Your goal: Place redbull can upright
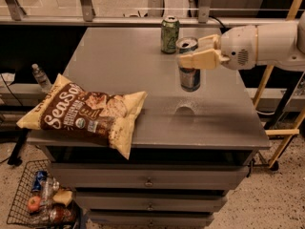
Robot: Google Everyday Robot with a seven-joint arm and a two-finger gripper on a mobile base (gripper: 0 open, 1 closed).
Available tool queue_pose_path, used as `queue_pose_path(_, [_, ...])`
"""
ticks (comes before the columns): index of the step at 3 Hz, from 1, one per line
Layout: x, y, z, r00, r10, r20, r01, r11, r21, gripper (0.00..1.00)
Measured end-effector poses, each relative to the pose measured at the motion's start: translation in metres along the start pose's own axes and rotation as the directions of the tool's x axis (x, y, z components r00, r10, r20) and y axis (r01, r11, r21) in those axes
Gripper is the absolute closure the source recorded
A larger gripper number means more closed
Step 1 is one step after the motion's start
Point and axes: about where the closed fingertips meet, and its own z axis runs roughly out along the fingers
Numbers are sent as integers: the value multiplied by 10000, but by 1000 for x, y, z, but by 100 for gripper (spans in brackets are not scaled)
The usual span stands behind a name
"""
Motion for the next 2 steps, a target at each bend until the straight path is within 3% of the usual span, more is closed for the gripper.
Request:
queue_pose_path(1, [11,-7,8,9969,-296,733,264,9987,440,100])
queue_pose_path(2, [19,-10,14,9956,-325,877,281,9983,512,100])
